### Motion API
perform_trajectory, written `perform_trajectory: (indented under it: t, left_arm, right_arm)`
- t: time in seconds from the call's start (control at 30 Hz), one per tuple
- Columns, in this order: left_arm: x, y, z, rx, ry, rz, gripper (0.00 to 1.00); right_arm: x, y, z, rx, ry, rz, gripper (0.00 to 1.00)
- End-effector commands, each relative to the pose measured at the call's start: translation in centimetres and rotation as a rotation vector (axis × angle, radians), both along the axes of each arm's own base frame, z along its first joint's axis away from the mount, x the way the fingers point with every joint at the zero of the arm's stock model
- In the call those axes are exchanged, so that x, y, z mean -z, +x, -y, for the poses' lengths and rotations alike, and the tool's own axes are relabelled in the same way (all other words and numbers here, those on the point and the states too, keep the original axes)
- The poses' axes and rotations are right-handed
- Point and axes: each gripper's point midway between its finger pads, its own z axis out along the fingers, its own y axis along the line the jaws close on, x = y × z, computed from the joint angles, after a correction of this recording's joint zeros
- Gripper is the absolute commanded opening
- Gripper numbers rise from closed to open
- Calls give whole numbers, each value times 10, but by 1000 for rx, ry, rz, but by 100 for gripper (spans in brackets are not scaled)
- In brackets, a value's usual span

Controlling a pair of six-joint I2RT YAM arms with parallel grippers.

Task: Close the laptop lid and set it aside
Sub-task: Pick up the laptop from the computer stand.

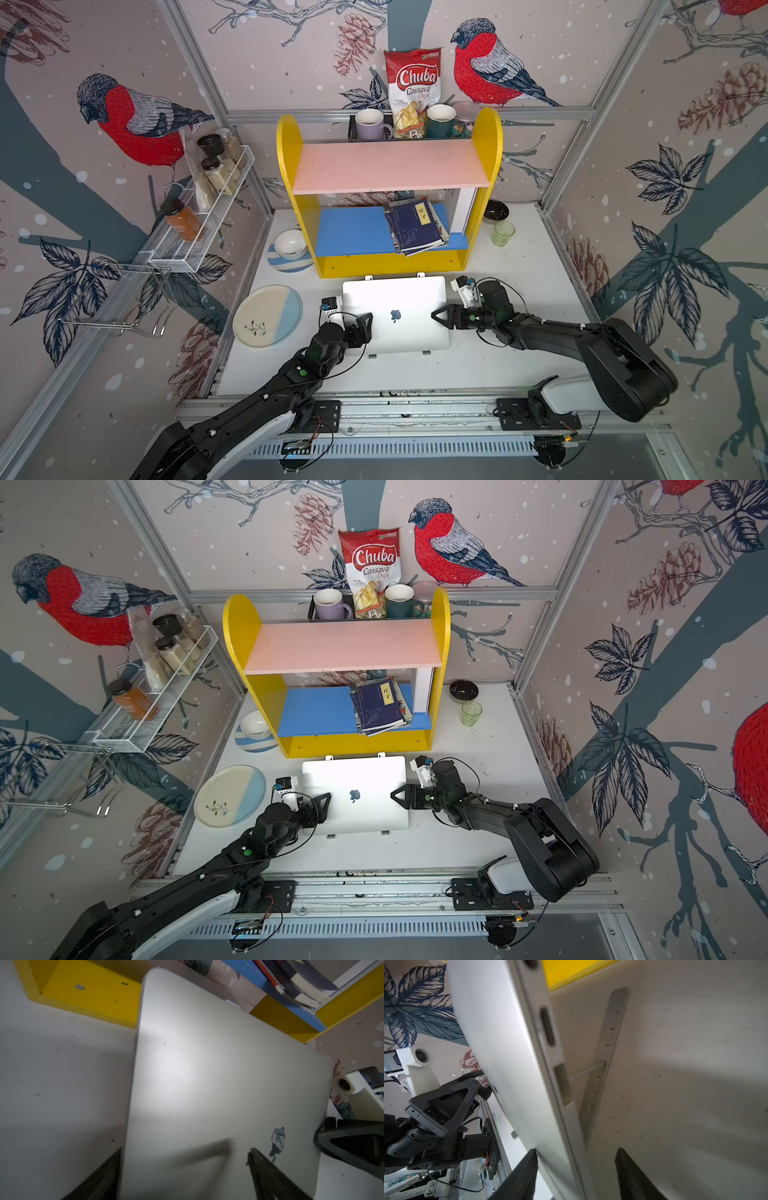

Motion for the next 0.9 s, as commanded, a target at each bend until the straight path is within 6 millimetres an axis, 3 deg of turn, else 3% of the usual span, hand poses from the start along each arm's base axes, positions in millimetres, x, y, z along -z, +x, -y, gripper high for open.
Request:
perform_trajectory:
  t: [0.0, 0.53, 0.87]
  left_arm:
    - [-21, 3, 7, 30, -68, 64, 87]
    - [-26, 4, 22, 109, -152, 41, 76]
    - [-42, 9, 24, 103, -156, 65, 76]
  right_arm:
    - [6, 16, 8, 63, -12, 8, 58]
    - [-1, 33, 1, 67, 139, -46, 42]
    - [-12, 37, -5, 47, 157, -25, 39]
